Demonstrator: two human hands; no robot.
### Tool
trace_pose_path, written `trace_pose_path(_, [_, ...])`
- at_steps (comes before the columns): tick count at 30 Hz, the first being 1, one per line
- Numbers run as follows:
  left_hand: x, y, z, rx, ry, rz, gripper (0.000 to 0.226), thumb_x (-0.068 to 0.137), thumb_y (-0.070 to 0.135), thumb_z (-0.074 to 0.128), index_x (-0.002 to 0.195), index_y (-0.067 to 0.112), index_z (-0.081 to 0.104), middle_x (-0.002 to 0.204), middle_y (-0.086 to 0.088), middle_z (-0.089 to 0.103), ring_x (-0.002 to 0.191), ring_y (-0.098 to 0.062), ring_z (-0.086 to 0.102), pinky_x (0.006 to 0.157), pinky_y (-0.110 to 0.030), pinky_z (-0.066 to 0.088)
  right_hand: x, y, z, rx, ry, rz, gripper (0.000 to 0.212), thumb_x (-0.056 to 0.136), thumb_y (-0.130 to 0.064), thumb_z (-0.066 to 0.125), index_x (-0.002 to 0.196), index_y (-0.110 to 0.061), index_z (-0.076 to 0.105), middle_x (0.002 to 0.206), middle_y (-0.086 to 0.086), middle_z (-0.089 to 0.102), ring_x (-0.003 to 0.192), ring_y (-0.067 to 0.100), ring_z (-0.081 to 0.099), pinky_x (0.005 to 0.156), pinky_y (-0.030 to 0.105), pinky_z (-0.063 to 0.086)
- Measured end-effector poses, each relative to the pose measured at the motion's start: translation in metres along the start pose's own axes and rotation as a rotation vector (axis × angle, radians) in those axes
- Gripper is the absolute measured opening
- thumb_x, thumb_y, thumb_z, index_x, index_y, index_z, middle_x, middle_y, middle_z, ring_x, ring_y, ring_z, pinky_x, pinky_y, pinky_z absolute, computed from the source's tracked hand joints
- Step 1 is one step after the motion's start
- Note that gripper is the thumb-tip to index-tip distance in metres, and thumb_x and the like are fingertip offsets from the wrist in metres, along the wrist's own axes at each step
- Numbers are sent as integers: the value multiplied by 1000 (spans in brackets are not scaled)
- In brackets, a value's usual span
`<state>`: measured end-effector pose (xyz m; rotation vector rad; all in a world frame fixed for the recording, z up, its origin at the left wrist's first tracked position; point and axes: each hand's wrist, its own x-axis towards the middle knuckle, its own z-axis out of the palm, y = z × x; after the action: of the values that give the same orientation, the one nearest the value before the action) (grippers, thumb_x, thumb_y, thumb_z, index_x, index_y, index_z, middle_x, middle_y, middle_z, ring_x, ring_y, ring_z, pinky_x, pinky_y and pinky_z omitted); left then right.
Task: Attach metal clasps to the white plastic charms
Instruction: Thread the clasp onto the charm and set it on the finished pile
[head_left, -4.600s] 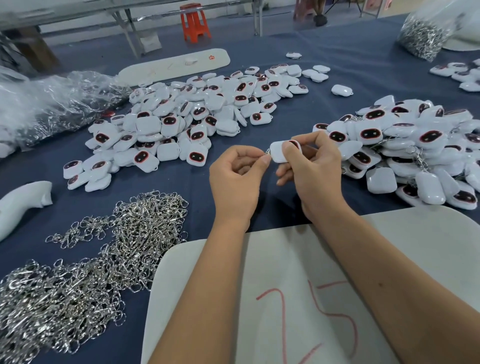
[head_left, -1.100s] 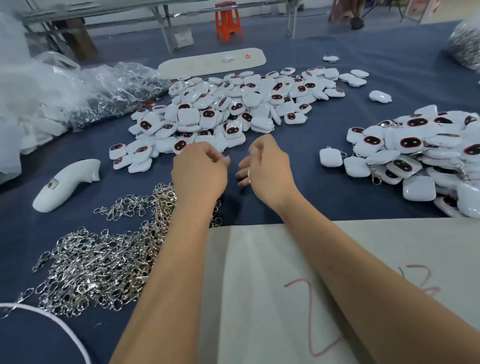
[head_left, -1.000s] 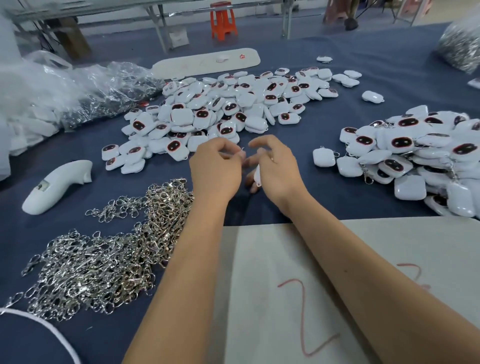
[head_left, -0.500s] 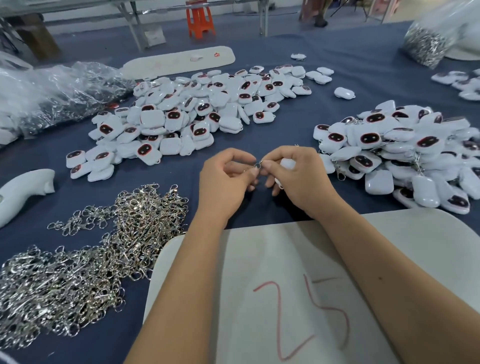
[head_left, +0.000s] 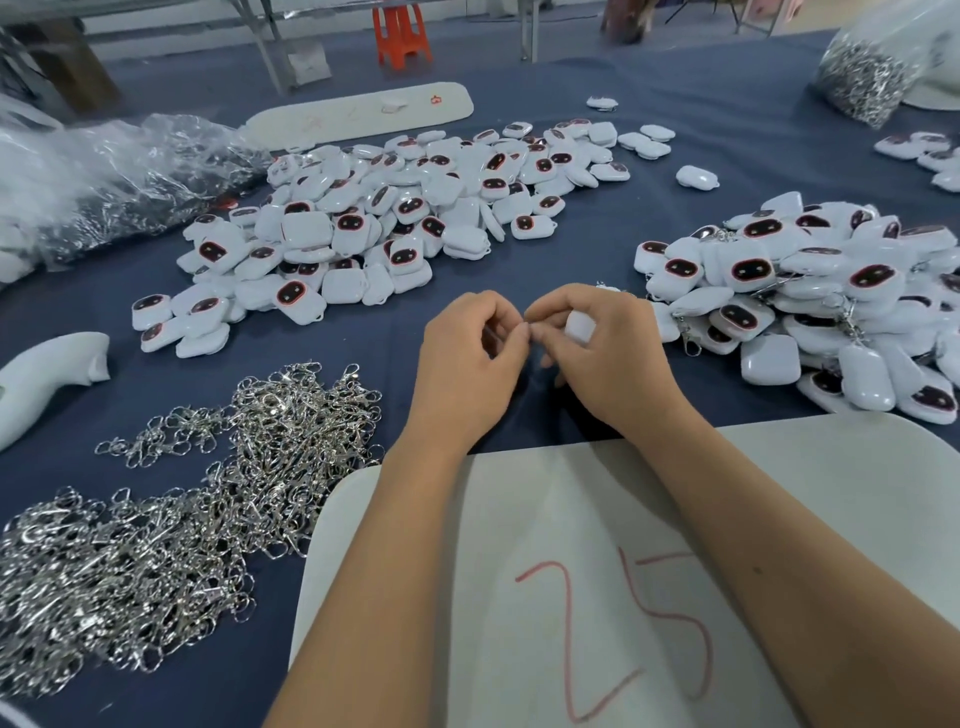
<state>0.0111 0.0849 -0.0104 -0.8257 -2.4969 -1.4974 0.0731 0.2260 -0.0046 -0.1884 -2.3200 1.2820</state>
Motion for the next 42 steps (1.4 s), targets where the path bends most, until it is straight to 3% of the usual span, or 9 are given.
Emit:
trace_pose_path(5, [2,3,1,-135,37,-34,11,94,11,68,83,15,66,85,2,68,79,-17,62,73,-23,46,3,2,-4,167,-71,107,11,96,-6,70,89,-10,77,64,-7,68,52,6,61,51,23,53])
trace_pose_path(12, [2,3,-4,-269,-37,-62,9,94,8,67,88,14,70,82,11,69,79,-19,65,76,-56,57,2,5,-6,289,-35,89,9,95,-9,73,88,-15,76,73,7,69,63,12,61,50,26,52])
trace_pose_path(17, [0,2,-4,-324,-76,-50,12,94,5,67,86,13,71,80,-5,68,64,-10,60,58,-30,53,2,6,-6,245,-53,68,13,96,-4,69,90,-13,75,69,-6,65,60,8,61,49,26,52])
trace_pose_path(20, [0,2,-3,-326,-78,-65,15,94,4,67,84,15,72,75,2,68,61,-9,59,54,-23,50,2,5,-6,190,-33,66,13,95,-4,70,88,-14,75,66,-8,66,57,7,61,50,25,52])
trace_pose_path(23, [1,2,-3,-307,-88,-81,17,94,5,68,84,17,72,70,9,67,61,-8,60,55,-22,50,1,4,-4,129,4,47,14,93,-5,72,85,-16,75,68,-7,68,61,15,64,56,30,54])
trace_pose_path(27, [0,3,-3,-303,-92,-82,15,95,3,67,85,14,71,70,2,67,60,-8,60,57,-21,51,1,3,-4,100,42,46,12,91,-6,74,83,-15,76,68,0,71,63,24,67,59,32,55])
trace_pose_path(33, [-2,6,3,-223,-45,-21,12,98,3,61,89,8,67,67,10,63,60,-9,59,62,-24,51,0,1,-5,93,63,56,12,92,-6,73,83,-14,76,60,-14,65,52,6,61,60,26,52])
trace_pose_path(37, [-4,10,10,-134,16,46,12,98,5,59,89,10,65,72,7,64,67,-13,61,66,-32,52,-3,-4,-6,160,76,85,15,93,-2,70,82,-12,74,60,-9,66,45,12,62,48,24,51])
trace_pose_path(42, [-7,19,19,-73,144,112,10,97,6,60,89,11,65,80,5,66,75,-13,62,69,-26,50,-5,-7,-6,278,117,116,13,93,0,69,83,-7,74,64,-2,69,51,15,66,49,22,53])
